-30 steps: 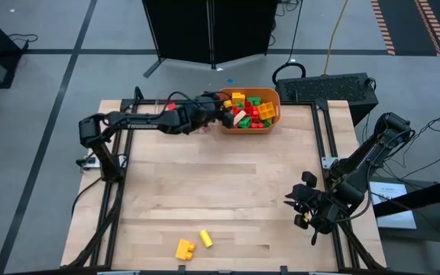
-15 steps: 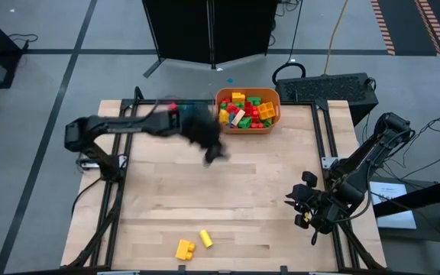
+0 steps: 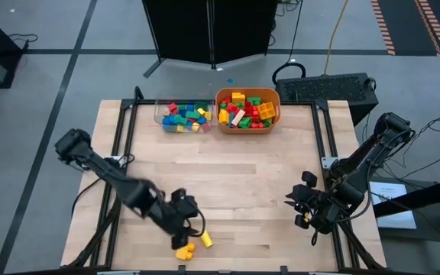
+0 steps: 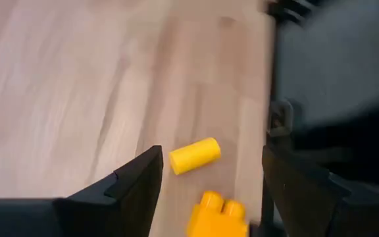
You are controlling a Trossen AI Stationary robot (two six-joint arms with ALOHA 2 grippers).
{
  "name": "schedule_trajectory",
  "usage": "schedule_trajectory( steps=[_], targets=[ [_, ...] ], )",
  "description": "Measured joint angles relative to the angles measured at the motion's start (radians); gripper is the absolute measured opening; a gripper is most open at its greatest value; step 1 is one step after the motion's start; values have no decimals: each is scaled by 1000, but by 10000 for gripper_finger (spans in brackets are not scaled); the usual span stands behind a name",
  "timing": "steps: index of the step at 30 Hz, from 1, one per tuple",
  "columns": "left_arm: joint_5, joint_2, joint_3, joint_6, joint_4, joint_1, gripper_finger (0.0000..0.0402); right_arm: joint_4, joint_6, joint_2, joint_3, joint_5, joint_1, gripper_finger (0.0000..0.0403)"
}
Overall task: Sort blocks by size
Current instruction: Put the big yellow game piece into the orange bin
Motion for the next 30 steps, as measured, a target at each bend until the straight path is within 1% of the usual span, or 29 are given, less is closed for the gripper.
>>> schedule_trajectory(
  steps=[2,4,6,9,12,16,24,30],
  targets=[
    [-69,42,0,-222,-2,-37,262,4,0,0,0,0,0,79],
    [-81,87,1,-423,0,-60,262,14,0,0,0,-1,0,79],
    [-47,141,0,-587,0,-76,262,25,0,0,0,-1,0,79],
    [2,206,0,-750,5,-100,262,29,3,0,0,-5,0,79],
    [38,246,0,-864,6,-126,262,30,18,0,0,-14,0,79],
    [38,269,0,-1005,6,-159,262,33,27,0,0,-32,0,79],
    [42,284,0,-1210,-30,-199,262,60,26,0,0,-32,0,79],
    [42,300,0,-1264,-28,-204,262,61,26,0,-1,-32,0,79]
  ],
)
